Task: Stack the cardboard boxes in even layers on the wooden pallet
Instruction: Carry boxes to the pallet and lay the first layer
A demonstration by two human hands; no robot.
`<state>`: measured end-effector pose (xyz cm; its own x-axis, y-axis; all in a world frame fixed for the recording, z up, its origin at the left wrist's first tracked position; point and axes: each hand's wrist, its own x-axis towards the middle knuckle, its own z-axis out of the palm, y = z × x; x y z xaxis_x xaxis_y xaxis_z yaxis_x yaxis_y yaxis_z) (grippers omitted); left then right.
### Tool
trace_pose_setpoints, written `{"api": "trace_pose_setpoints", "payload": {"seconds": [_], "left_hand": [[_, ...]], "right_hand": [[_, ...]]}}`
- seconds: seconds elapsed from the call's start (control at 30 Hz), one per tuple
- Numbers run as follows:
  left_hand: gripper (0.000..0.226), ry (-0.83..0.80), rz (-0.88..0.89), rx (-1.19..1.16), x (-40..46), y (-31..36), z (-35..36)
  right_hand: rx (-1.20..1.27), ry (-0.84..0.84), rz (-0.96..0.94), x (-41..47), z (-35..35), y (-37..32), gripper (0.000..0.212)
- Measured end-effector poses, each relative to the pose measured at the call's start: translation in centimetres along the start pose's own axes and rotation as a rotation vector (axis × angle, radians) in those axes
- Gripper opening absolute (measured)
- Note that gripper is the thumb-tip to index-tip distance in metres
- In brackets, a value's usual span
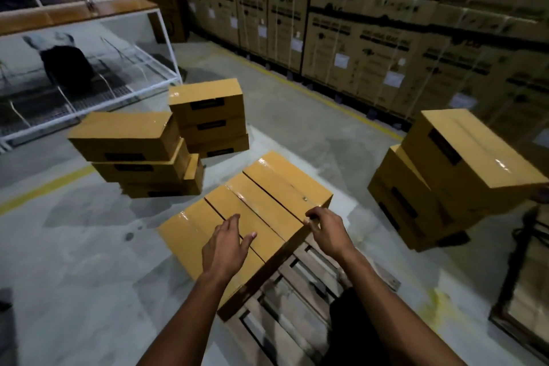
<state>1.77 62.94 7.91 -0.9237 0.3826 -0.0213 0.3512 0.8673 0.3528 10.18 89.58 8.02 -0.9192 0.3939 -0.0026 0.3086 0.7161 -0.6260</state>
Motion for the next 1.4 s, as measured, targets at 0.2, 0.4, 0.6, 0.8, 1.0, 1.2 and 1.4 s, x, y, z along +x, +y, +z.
{"api": "trace_pose_setpoints", "payload": {"seconds": [0.2, 0.4, 0.6, 0.8, 1.0, 1.2, 1.4], "left_hand": [[0.062, 0.073, -0.006, -0.004, -2.8, 0.8, -3.2], [0.061, 0.086, -0.083, -0.002, -5.2, 1.6, -2.8], [0.061, 0.117, -0.112, 0.025, -5.3, 7.9, -0.3], [0.056, 0.144, -0.132, -0.073, -4.8, 20.3, 3.6], [0.057, 0.130, -0.173, -0.155, -6.3, 30.9, 6.4], [0.060, 0.115, -0.215, -0.114, -8.9, 31.6, 6.8], [0.057, 0.166, -0.226, -0.070, -9.8, 29.1, 4.5]], "right_hand": [[-0.036, -0.030, -0.056, -1.8, -2.6, -1.5, 0.026], [-0.004, -0.100, -0.108, -2.5, -4.3, -0.7, 0.030], [0.023, -0.116, -0.173, -2.7, -8.3, 4.8, 0.029], [0.041, -0.090, -0.218, -1.9, -16.3, 13.0, 0.023], [0.039, -0.092, -0.241, -2.7, -21.5, 20.6, 0.016], [0.113, -0.114, -0.219, -4.9, -21.9, 22.2, 0.009], [0.152, -0.089, -0.211, -6.5, -20.7, 20.0, 0.010]]}}
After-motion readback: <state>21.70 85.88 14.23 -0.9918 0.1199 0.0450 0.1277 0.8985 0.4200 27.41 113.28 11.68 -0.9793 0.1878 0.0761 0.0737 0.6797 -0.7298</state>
